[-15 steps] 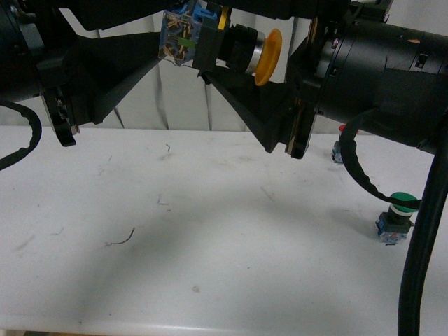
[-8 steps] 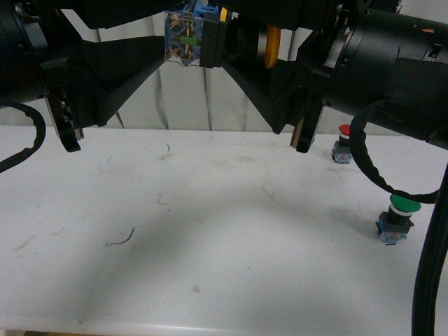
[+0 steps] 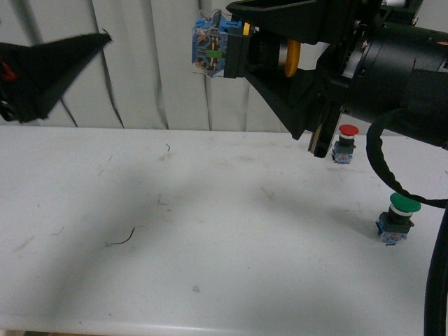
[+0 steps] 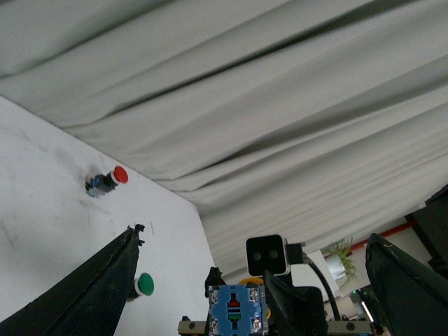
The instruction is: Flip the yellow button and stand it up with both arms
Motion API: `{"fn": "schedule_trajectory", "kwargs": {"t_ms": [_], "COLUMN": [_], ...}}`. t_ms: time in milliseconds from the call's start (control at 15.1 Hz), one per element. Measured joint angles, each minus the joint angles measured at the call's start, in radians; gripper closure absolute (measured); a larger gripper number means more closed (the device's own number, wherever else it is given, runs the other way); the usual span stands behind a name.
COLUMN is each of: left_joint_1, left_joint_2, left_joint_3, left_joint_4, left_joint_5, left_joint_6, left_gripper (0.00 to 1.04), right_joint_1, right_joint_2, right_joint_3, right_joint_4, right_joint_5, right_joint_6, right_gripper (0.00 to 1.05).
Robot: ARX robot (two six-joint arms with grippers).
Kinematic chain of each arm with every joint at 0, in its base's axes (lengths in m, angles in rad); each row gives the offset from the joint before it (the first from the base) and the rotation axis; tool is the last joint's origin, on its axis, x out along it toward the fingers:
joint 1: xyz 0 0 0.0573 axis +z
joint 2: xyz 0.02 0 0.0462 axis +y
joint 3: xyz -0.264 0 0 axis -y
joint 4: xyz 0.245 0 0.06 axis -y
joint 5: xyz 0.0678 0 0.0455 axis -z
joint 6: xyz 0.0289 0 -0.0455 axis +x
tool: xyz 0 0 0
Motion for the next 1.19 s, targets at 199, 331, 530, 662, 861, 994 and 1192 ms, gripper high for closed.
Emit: {"fn": "schedule_trajectory", "kwargs": {"t_ms": [199,331,530,662,861,994,1192], "left_joint_1": [0.217,0.382,0.628,0.772,0.619,0.52,0.326], "left_joint_2": [-0.112,-0.262,-0.533,-0.734,-0.976,-1.044,-1.185], "left_joint_3": [-0.016,-0.091,-0.203,-0.227,-0.308,-0.375,-0.449], "left_joint_4": [-0.077,-0.158,-0.314,-0.506,-0.834,-0.88,-0.917], "left_joint_5": [0.103,0.171,0.297,0.246,-0.013,-0.154,-0.344], "left_joint_6": [0.032,0.156,0.423,0.601,0.978,1.097,1.148], "left_gripper": [0.07,0.07,0.07,0.16,0.45,0.67,1.03], "right_joint_1": [-0.044,-0.065,-0.076,-0.074,-0.068,-0.068,-0.069], "right_joint_2": [0.0,0.0,-0.006,-0.018,-0.027,-0.041,-0.05], "right_joint_3": [-0.013,-0.013,-0.013,-0.014,-0.015,-0.016,-0.025], "right_joint_4": [0.0,0.0,0.0,0.0,-0.001,0.0,0.0], "right_joint_5": [-0.001,0.006,0.014,0.016,0.015,0.014,0.013], "right_joint_6": [0.0,0.0,-0.003,-0.011,-0.028,-0.045,-0.07], "right_gripper": [0.68,0.68,0.68,0.68,0.68,0.69,0.69]}}
